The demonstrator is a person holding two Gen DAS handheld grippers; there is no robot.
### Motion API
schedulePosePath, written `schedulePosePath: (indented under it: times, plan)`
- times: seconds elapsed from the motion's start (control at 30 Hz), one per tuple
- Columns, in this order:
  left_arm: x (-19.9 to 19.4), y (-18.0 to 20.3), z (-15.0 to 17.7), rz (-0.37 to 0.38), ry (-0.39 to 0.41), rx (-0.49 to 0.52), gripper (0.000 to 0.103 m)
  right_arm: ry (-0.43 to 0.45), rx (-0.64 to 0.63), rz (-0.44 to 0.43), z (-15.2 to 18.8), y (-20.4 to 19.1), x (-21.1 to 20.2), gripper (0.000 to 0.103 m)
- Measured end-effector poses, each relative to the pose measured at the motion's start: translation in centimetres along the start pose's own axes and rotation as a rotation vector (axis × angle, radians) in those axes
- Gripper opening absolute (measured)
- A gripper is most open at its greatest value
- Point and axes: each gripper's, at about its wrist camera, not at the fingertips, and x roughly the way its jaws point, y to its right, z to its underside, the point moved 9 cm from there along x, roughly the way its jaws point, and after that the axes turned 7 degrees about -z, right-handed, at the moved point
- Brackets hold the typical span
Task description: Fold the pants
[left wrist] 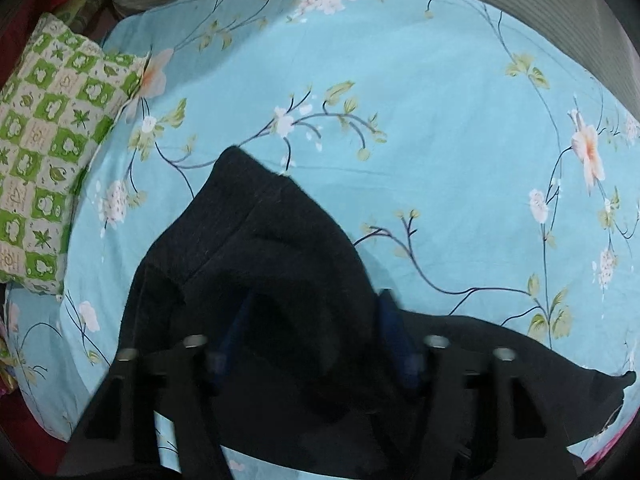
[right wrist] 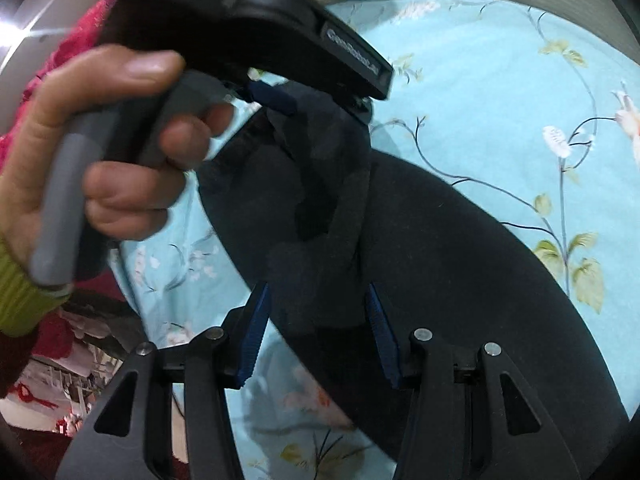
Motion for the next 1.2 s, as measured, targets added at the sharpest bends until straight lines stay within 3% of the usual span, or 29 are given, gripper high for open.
schedulePosePath:
  times: [0.07, 0.17, 0.2, 0.3, 0.5, 0.67, 0.93, 1.2]
  plan:
    - [0.4, -0.3, 0.5, 0.027, -0.01, -0.012, 0.028, -0.009, -0.012, -0.002, -0.1, 0.1, 0.7, 0.037]
    - [0.5, -0.9, 1.1, 0.084, 0.001, -0.038, 0.013, -0.037, -0.033, 0.012, 0.0, 0.1, 1.5, 0.009]
    - [0.1, -1.2, 1.3, 0.11, 0.017, -0.052, 0.01, -0.036, -0.042, 0.018, 0.0, 0.1, 1.6, 0.007]
    - [-1.0, -2.2, 2.0, 0.158, 0.058, -0.082, 0.006, -0.029, -0.065, 0.022, -0.3, -0.4, 1.1, 0.006]
    - [-4.1, -5.7, 4.3, 0.267, 0.147, -0.181, 0.004, 0.004, -0.088, -0.048, -0.9, -2.1, -1.6, 0.005]
    - [-5.2, -8.7, 7.0, 0.353, 0.174, -0.289, 0.004, -0.017, -0.135, -0.074, -0.3, -3.6, -2.3, 0.005]
    - [-3.3, -10.6, 11.2, 0.371, 0.177, -0.366, 0.004, -0.091, -0.208, -0.033, 0.9, -4.1, -0.3, 0.005]
    - [0.3, -11.8, 13.6, 0.379, 0.129, -0.432, 0.004, -0.159, -0.265, 0.006, 1.9, -4.3, 1.7, 0.005]
